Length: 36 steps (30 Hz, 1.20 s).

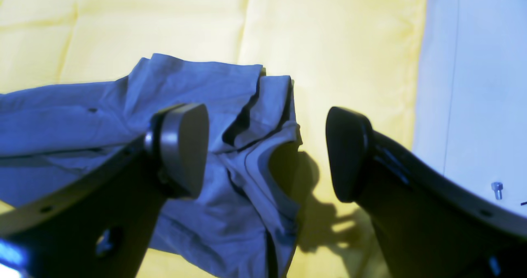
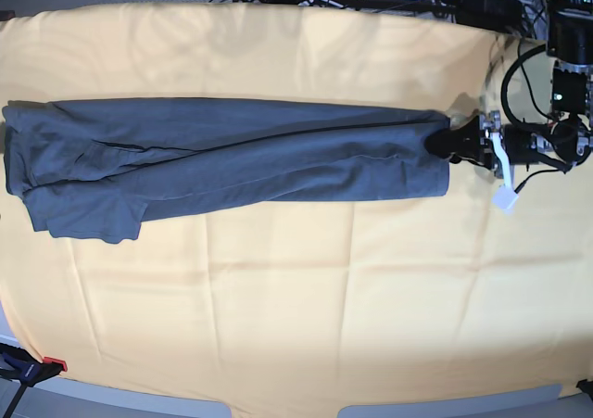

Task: Fold the T-shirt properly
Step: 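Move the left gripper to the strip's other end and grasp it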

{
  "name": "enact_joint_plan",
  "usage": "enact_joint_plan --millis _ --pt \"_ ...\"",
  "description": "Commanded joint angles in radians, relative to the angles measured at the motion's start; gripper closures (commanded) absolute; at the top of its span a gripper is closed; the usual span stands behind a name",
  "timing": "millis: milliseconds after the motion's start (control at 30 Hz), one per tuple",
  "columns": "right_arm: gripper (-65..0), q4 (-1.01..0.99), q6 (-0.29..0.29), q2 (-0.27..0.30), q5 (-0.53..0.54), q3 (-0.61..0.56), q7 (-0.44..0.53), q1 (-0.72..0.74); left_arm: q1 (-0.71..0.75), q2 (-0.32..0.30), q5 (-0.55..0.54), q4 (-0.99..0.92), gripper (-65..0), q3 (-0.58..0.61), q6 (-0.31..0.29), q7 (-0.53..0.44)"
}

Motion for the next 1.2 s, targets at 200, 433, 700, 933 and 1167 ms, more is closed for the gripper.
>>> enact_joint_plan --millis 200,433,700,933,1167 --pt "-45.8 0.014 -0.001 0.031 0.015 0.011 0.033 0.016 0.0 0.023 0.036 0.007 -37.3 0.001 -0.004 -0.027" --pt "-45.8 0.014 -0.001 0.03 0.014 0.011 0.033 0.016 -0.002 0.116 0.046 0.007 -37.0 0.001 -0.004 -0.055" --pt "-45.8 0.014 -0.001 0.03 0.015 0.011 0.032 0.016 -0.003 0.154 0.141 0.007 0.0 -0.001 -0.004 -0.09" --pt "-45.8 0.014 0.025 0.02 0.103 0.011 -0.014 0.016 -0.068 0.113 0.193 0.007 0.0 -0.031 0.015 -0.102" --pt "-45.8 0.014 0.025 -0.045 0.089 0.011 -0.056 0.016 -0.099 0.029 0.256 0.007 0.0 -0.061 0.047 -0.119"
